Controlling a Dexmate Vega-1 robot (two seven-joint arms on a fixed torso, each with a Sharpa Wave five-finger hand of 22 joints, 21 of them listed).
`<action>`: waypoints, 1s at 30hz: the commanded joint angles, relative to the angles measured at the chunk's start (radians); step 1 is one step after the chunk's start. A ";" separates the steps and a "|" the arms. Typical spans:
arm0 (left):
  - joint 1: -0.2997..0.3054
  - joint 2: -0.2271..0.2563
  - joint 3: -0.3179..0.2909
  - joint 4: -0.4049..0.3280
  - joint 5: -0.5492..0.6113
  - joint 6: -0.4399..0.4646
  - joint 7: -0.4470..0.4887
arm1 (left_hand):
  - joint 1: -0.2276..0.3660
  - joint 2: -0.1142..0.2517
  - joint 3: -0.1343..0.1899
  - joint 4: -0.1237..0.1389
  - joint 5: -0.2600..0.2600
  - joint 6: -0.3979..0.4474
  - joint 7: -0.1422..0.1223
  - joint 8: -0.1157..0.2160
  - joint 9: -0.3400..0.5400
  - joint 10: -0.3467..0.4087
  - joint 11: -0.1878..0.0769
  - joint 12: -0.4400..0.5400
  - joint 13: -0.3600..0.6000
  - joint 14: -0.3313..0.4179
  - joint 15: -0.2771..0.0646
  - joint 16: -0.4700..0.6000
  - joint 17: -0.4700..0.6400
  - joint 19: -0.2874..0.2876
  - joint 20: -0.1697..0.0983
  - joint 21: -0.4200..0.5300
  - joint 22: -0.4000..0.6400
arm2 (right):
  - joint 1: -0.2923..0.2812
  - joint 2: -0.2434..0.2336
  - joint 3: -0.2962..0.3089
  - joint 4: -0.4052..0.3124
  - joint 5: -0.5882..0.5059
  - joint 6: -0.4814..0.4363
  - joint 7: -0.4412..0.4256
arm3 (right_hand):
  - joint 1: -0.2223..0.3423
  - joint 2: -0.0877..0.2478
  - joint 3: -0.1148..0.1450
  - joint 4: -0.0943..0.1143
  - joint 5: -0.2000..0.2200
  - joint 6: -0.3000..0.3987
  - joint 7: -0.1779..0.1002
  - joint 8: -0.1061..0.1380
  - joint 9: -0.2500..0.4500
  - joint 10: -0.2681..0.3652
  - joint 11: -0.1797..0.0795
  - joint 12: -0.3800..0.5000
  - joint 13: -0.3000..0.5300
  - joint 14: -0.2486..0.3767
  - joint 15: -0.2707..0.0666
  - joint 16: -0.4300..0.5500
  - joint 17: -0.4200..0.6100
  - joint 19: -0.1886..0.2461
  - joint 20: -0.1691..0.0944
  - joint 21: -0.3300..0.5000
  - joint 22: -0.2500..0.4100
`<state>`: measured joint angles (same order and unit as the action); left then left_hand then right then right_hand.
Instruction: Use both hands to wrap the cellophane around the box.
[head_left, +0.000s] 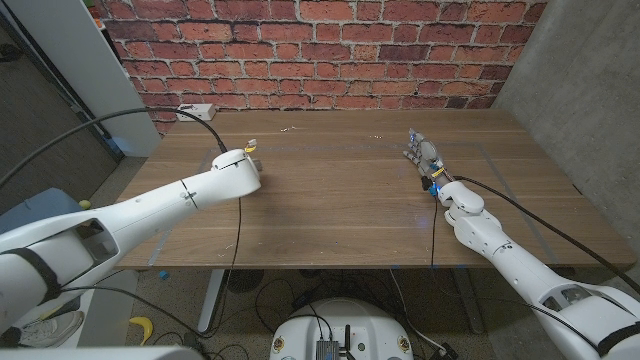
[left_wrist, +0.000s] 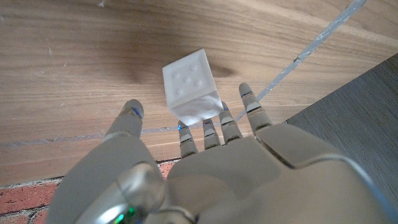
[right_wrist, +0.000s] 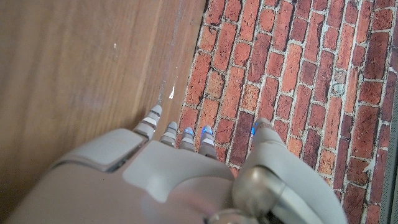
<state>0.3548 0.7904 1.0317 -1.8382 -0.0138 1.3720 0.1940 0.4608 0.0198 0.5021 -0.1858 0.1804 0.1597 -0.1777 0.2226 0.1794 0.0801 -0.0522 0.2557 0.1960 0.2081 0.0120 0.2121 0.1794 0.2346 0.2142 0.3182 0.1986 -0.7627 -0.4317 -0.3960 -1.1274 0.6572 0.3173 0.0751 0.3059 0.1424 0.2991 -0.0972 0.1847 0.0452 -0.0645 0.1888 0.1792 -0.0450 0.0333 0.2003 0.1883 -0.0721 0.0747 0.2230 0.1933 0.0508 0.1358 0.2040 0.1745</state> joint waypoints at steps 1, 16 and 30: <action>-0.078 0.007 0.099 0.031 -0.056 0.024 0.046 | 0.080 -0.002 0.020 0.001 -0.001 0.036 0.003 0.007 0.002 0.040 -0.003 0.007 0.002 0.053 -0.016 0.010 0.000 0.042 -0.003 0.011 -0.001 | 0.002 0.026 0.004 0.033 -0.024 0.074 -0.022 | 0.001 0.011 0.009 0.003 0.000 0.046 -0.002 0.014 0.005 0.053 0.002 0.021 0.005 0.050 0.005 0.019 0.006 0.043 0.004 0.016 0.005; -0.289 -0.046 0.330 0.210 -0.647 0.024 0.576 | 0.475 0.095 0.038 0.014 0.021 0.289 0.078 0.032 0.008 0.437 -0.031 0.104 0.026 0.442 -0.167 0.126 0.029 0.340 -0.122 0.135 0.007 | 0.002 0.030 0.012 0.036 -0.032 0.099 -0.040 | 0.004 0.012 0.012 0.001 0.000 0.058 0.000 0.015 0.005 0.062 0.006 0.020 0.005 0.060 0.004 0.020 0.007 0.051 0.004 0.017 0.005; -0.360 -0.174 0.501 0.449 -0.896 0.024 0.918 | 0.664 0.160 0.017 0.008 0.021 0.755 0.149 0.141 0.033 0.848 -0.104 0.352 0.170 0.786 -0.235 0.307 0.163 0.392 -0.188 0.241 0.028 | -0.067 -0.005 0.053 -0.053 -0.048 0.129 -0.132 | 0.002 0.010 0.012 0.003 0.000 0.068 0.001 0.015 0.005 0.074 0.010 0.021 0.005 0.074 0.007 0.024 0.008 0.062 0.001 0.019 0.006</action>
<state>0.0554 0.7041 1.4008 -1.5596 -0.6567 1.3921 0.8065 0.9386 0.0266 0.5235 -0.1776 0.1978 0.8689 -0.0396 0.3479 0.2049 0.7345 0.0243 0.5801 0.3415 0.8384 0.0389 0.4967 0.3086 0.6218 0.0337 0.5420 0.2199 -0.7835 -0.4154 -0.3710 -1.1239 0.6184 0.4234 0.0010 0.3058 0.1424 0.3055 -0.0965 0.1848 0.1021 -0.0644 0.1967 0.1791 0.0217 0.0412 0.2154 0.1882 -0.0064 0.0797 0.2408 0.1979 0.1041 0.1321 0.2166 0.1744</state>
